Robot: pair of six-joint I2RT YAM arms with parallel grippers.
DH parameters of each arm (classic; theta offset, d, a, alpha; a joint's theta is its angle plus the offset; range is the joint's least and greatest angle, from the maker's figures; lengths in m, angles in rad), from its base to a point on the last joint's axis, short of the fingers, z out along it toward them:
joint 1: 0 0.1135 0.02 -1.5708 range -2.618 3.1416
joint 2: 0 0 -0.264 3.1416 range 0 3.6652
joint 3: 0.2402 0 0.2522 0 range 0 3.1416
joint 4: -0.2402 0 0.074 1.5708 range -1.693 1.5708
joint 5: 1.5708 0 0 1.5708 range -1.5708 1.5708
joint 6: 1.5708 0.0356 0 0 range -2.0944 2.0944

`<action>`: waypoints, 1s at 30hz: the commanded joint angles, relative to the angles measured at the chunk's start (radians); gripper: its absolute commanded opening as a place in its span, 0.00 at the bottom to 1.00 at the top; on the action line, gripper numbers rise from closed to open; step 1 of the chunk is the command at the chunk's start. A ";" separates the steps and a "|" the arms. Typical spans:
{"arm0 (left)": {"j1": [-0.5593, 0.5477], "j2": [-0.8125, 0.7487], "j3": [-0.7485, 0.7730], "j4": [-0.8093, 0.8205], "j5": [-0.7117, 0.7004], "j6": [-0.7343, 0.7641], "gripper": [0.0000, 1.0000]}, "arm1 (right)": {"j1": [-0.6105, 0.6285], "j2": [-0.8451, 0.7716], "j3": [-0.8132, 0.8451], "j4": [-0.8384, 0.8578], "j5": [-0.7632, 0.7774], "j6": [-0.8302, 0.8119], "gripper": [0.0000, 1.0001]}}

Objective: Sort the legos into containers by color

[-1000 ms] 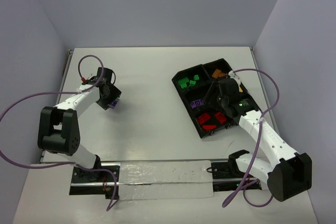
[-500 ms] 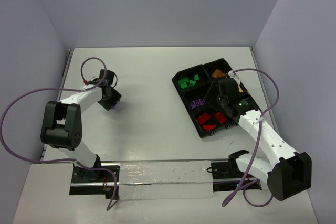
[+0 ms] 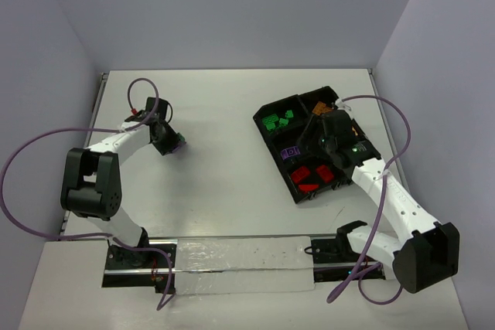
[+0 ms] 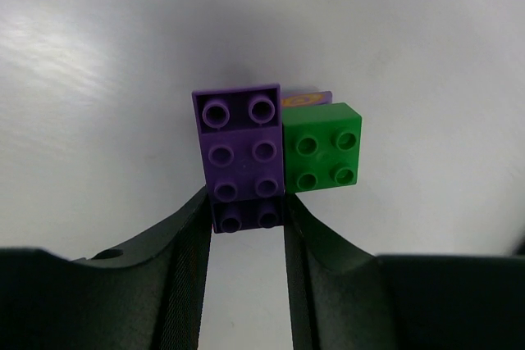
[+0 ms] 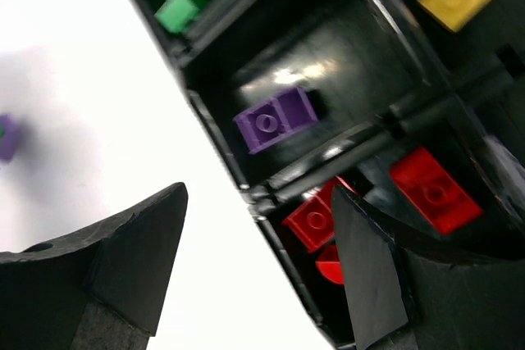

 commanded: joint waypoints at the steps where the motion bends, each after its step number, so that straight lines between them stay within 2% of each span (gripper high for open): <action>1: 0.003 -0.075 0.062 0.128 0.330 0.235 0.00 | 0.027 -0.010 0.094 0.085 -0.101 -0.072 0.78; 2: 0.003 -0.087 0.074 0.141 0.491 0.301 0.00 | 0.038 -0.018 0.099 0.103 -0.177 -0.106 0.78; 4: 0.003 -0.083 0.103 0.147 0.626 0.350 0.00 | 0.065 -0.018 0.117 0.135 -0.255 -0.143 0.78; 6: 0.003 -0.072 0.139 0.164 0.796 0.385 0.00 | 0.168 0.009 0.195 0.132 -0.313 -0.207 0.77; 11: -0.007 -0.048 0.187 0.180 1.093 0.428 0.00 | 0.298 0.135 0.361 0.048 -0.360 -0.390 0.74; 14: -0.022 -0.037 0.226 0.123 1.110 0.469 0.00 | 0.325 0.168 0.385 0.052 -0.353 -0.463 0.70; 18: -0.024 -0.027 0.220 0.078 1.126 0.494 0.00 | 0.358 0.101 0.295 0.266 -0.429 -0.630 0.67; 21: -0.028 -0.032 0.212 0.059 1.126 0.507 0.00 | 0.384 0.092 0.228 0.380 -0.427 -0.761 0.67; 26: -0.030 -0.037 0.200 0.021 1.106 0.526 0.00 | 0.414 0.210 0.303 0.319 -0.401 -0.954 0.67; 30: -0.034 -0.053 0.183 0.028 1.108 0.523 0.00 | 0.431 0.302 0.400 0.276 -0.393 -1.026 0.65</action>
